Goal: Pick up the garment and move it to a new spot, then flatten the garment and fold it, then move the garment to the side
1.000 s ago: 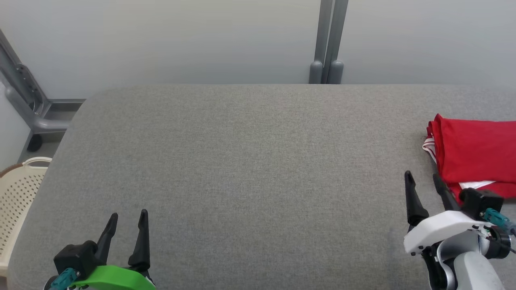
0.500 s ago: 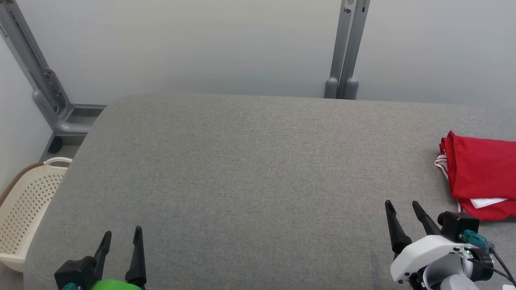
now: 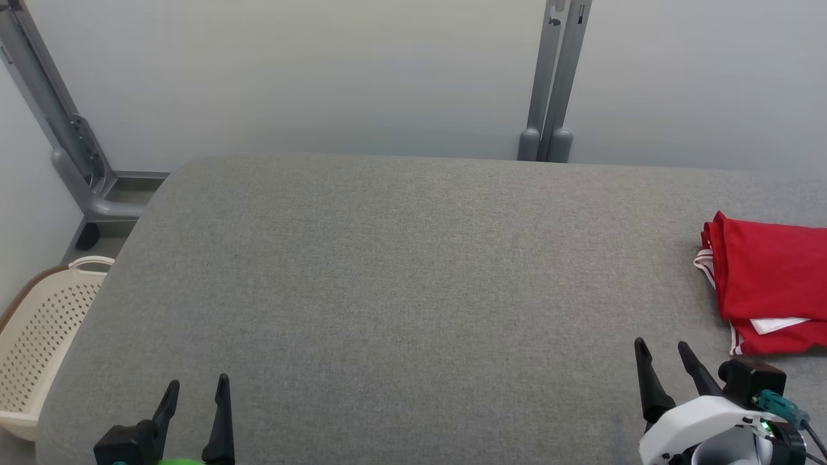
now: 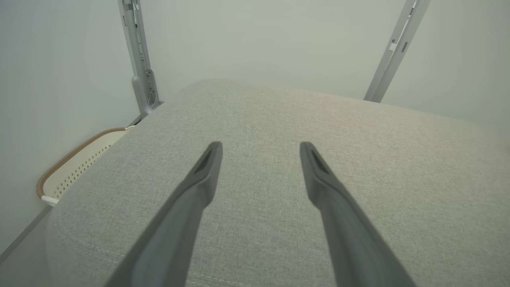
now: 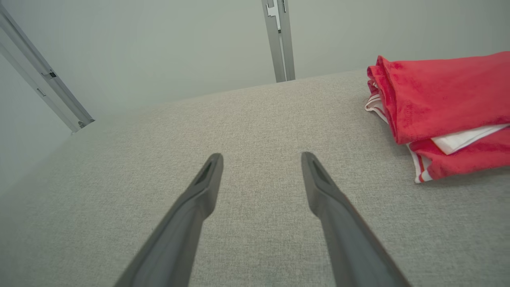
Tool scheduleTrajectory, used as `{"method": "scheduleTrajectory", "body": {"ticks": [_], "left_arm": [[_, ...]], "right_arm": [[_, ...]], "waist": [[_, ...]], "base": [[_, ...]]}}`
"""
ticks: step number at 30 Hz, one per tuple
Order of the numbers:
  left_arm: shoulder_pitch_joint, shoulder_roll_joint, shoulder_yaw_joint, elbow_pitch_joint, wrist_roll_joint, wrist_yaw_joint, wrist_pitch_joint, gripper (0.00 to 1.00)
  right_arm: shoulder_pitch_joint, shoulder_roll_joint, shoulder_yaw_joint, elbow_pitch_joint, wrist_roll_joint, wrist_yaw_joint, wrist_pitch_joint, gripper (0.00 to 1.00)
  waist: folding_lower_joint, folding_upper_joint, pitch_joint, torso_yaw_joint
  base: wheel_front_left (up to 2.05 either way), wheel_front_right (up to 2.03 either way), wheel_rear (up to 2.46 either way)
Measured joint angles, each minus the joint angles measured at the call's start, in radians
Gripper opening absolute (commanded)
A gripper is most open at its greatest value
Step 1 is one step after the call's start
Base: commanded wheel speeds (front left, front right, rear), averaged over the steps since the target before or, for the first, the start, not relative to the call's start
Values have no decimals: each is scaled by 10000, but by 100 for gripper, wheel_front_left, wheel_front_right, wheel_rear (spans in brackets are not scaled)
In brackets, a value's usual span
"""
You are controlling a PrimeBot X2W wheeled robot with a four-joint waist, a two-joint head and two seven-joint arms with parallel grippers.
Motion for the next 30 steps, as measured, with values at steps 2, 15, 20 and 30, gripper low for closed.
{"method": "scheduleTrajectory", "body": {"ticks": [2,15,20,30], "left_arm": [[0,-6,-38,-54,92,29,-15,100],[-5,-61,-92,-132,169,128,-42,100],[58,-221,-190,161,165,117,-27,0],[128,-610,36,487,-721,-123,368,0]], "right_arm": [[24,2,-96,10,-67,0,-46,100],[83,0,-102,33,-82,0,-54,100],[249,79,-100,324,-67,0,-35,0],[423,140,-226,453,1078,0,184,0]], "waist": [[0,0,7,-89],[0,0,75,-305],[0,0,72,-304],[0,0,136,-353]], "base": [[0,0,0],[0,0,0],[0,0,0],[0,0,0]]}}
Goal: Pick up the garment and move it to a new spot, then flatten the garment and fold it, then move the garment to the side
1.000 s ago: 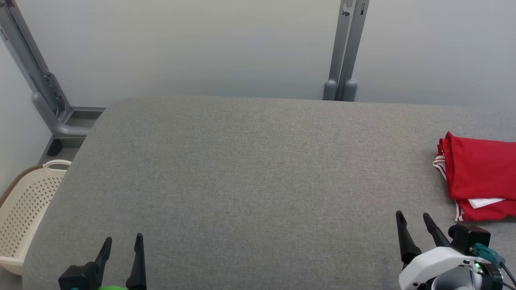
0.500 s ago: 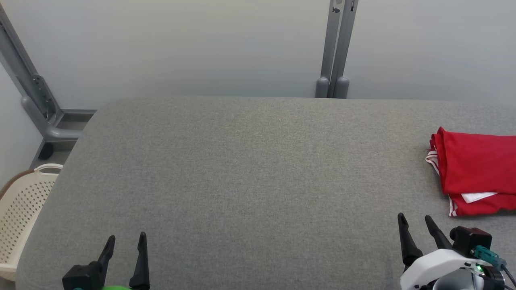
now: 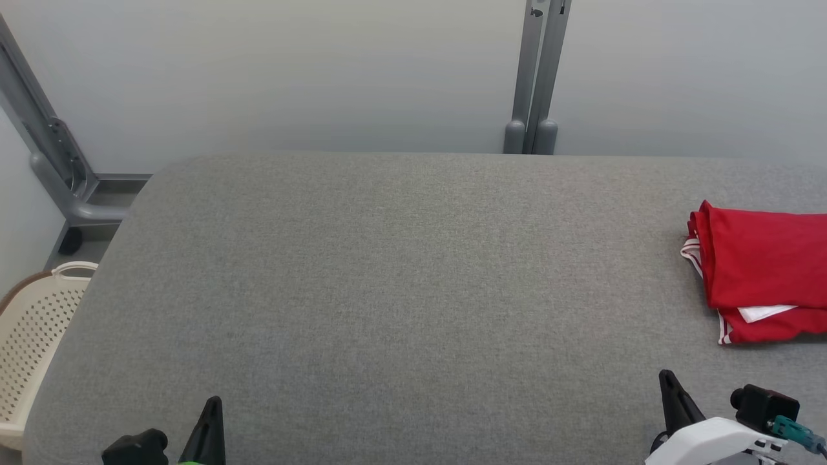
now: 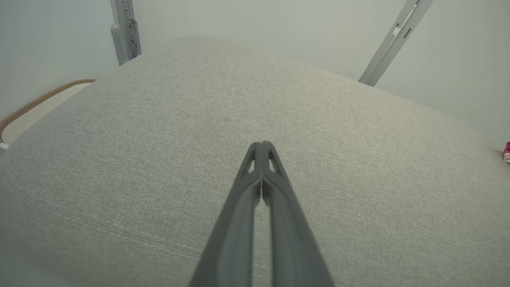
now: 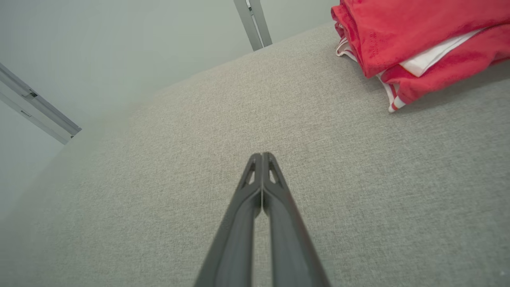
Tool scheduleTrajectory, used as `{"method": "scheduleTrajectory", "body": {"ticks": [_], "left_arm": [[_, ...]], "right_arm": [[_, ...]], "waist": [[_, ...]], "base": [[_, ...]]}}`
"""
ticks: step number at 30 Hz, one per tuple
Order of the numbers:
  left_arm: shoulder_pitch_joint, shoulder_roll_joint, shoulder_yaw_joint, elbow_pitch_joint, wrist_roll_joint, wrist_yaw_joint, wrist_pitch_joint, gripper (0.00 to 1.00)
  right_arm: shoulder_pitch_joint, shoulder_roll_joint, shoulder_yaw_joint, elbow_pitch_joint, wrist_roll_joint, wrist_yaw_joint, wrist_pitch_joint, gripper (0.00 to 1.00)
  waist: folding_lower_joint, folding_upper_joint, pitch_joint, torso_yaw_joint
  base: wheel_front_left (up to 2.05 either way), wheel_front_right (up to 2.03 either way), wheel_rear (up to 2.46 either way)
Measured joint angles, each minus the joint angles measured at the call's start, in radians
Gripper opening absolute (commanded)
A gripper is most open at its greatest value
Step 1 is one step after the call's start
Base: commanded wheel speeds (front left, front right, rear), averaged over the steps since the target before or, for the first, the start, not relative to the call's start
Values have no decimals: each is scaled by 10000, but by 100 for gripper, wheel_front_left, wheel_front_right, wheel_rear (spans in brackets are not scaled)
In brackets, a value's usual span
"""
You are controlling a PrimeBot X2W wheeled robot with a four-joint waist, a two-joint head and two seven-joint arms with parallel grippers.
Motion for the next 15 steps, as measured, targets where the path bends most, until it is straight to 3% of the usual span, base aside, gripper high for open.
{"method": "scheduleTrajectory", "body": {"ticks": [15], "left_arm": [[-575,-520,815,165,-2031,-518,780,0]], "right_arm": [[1,-12,-130,-593,2633,0,295,0]], "waist": [[0,0,147,-105]], "base": [[0,0,0]]}}
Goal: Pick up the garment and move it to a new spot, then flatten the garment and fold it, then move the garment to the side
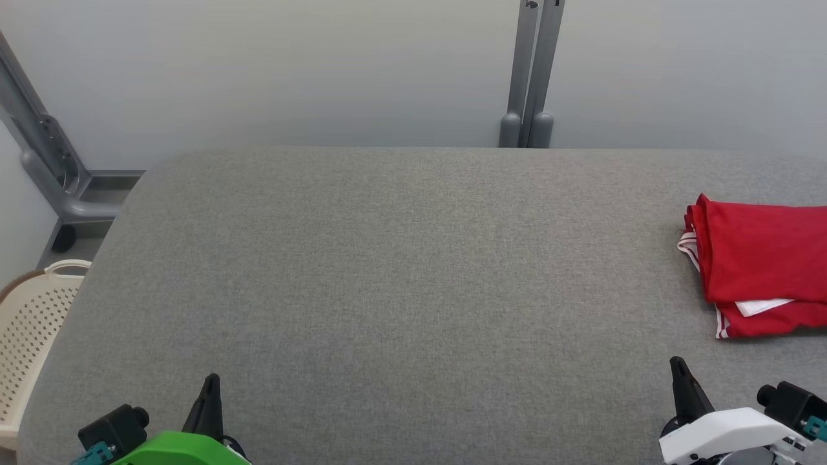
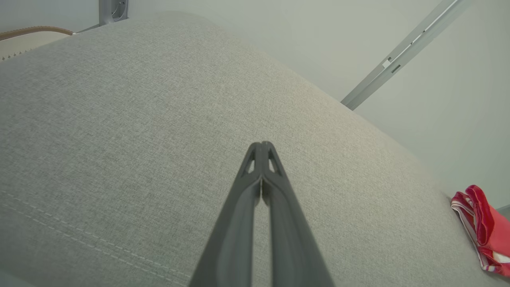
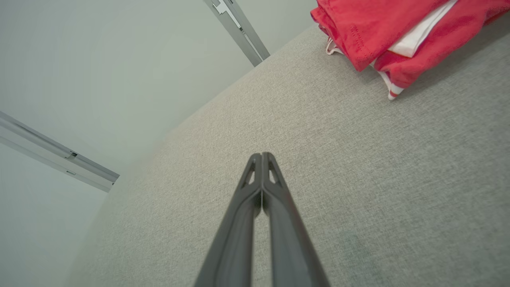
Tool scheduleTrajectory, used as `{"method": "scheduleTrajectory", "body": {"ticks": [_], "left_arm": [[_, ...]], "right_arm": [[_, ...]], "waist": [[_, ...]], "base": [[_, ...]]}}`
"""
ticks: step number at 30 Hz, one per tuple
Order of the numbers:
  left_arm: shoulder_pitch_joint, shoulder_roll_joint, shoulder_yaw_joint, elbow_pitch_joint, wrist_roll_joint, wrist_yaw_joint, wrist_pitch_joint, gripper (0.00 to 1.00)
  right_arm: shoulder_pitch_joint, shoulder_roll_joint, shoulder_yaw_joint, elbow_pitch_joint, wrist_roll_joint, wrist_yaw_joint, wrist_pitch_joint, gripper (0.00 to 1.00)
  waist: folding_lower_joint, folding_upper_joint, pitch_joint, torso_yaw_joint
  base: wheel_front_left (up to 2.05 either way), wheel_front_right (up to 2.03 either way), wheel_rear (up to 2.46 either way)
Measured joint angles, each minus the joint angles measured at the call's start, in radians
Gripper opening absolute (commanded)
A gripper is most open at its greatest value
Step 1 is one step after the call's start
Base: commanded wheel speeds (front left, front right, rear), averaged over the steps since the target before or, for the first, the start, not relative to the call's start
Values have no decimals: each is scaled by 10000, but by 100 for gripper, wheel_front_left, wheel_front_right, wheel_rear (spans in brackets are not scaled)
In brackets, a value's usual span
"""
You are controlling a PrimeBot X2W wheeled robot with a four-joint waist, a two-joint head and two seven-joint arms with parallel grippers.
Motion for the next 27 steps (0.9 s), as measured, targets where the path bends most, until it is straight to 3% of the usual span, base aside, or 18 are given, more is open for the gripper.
{"method": "scheduleTrajectory", "body": {"ticks": [27], "left_arm": [[-792,-717,1112,232,-2711,-777,1101,0]], "right_arm": [[-9,-40,-267,-738,3611,-2,481,0]], "waist": [[0,0,255,-187]], "base": [[0,0,0]]}}
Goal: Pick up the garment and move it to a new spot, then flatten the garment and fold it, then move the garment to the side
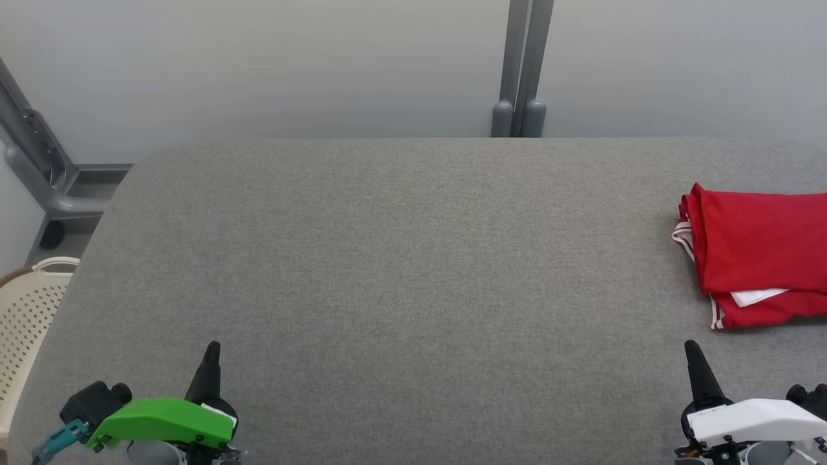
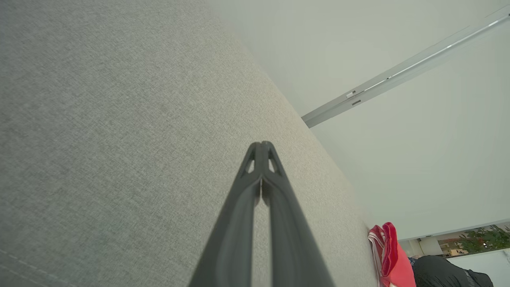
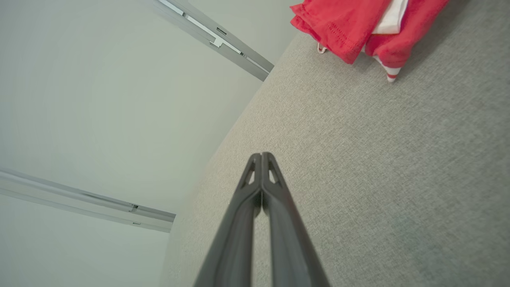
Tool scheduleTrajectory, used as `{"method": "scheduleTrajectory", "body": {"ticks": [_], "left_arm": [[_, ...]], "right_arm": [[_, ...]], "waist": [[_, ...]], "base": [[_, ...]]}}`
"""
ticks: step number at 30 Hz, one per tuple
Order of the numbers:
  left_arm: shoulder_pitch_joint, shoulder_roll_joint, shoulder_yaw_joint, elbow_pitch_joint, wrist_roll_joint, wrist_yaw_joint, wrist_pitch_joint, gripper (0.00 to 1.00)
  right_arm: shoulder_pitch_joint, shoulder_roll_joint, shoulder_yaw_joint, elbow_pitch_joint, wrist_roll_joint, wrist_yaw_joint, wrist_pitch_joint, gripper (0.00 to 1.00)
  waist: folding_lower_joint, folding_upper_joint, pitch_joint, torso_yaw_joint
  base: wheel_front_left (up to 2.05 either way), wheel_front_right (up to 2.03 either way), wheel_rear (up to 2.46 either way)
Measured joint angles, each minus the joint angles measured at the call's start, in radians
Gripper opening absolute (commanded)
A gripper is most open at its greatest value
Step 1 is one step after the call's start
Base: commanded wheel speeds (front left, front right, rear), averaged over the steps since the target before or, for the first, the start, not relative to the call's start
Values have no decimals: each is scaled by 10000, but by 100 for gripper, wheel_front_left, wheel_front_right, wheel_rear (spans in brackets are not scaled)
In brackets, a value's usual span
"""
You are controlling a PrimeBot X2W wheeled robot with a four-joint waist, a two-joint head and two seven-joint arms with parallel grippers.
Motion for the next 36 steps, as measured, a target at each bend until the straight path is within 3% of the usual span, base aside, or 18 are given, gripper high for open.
{"method": "scheduleTrajectory", "body": {"ticks": [36], "left_arm": [[-760,-677,1064,213,-2592,-700,1057,0]], "right_arm": [[-23,-35,-259,-700,3427,-8,428,0]], "waist": [[0,0,327,-241]], "base": [[0,0,0]]}}
